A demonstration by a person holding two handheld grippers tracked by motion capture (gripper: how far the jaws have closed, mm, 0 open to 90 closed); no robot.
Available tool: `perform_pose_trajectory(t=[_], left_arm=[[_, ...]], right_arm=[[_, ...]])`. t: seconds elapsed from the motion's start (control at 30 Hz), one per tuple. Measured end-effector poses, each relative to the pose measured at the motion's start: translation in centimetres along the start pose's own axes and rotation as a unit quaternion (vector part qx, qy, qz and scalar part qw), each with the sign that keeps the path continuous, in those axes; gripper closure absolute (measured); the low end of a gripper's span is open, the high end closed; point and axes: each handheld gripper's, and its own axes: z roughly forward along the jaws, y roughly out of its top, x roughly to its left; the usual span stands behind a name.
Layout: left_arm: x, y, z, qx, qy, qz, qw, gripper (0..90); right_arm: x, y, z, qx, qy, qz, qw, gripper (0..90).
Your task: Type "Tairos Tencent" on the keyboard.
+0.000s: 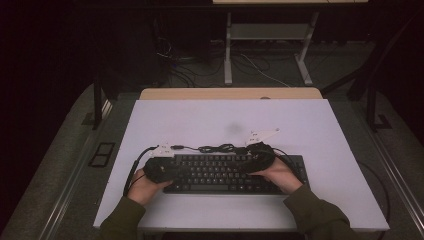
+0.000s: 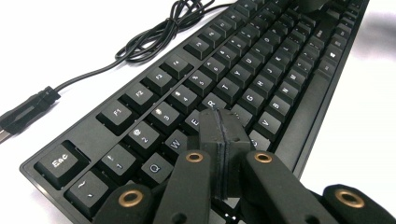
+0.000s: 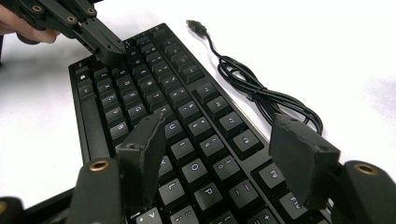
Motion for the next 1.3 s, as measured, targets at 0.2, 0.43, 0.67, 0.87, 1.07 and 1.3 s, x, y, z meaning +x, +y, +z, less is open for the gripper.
perform_pose_trajectory(t=[0.2, 0.43, 0.67, 0.87, 1.07, 1.3], left_arm=[[-0.1, 0.2, -0.1, -0.004, 0.004, -0.003, 1.0, 83.6], [-0.4, 0.4, -0.2, -0.014, 0.008, 0.001, 0.9999, 67.2], [-0.7, 0.4, 0.0, -0.017, 0.003, 0.004, 0.9998, 54.2], [-1.1, 0.5, -0.1, -0.02, -0.001, 0.005, 0.9998, 53.9], [-1.6, 0.5, 0.0, -0.015, -0.015, 0.005, 0.9998, 64.4], [-2.2, 0.5, 0.3, -0.006, -0.035, 0.009, 0.9993, 79.9]], right_arm=[[0.0, 0.0, 0.0, 0.002, 0.0, -0.001, 1.0, 35.4], [-0.1, 0.0, 0.0, 0.001, 0.0, 0.0, 1.0, 35.4], [-0.1, 0.0, -0.1, 0.0, 0.0, 0.001, 1.0, 35.4], [-0.1, 0.0, -0.1, 0.0, -0.001, 0.001, 1.0, 35.4], [-0.1, 0.0, -0.1, 0.0, 0.0, 0.001, 1.0, 35.4], [-0.1, 0.0, -0.1, 0.0, 0.0, 0.0, 1.0, 35.4]])
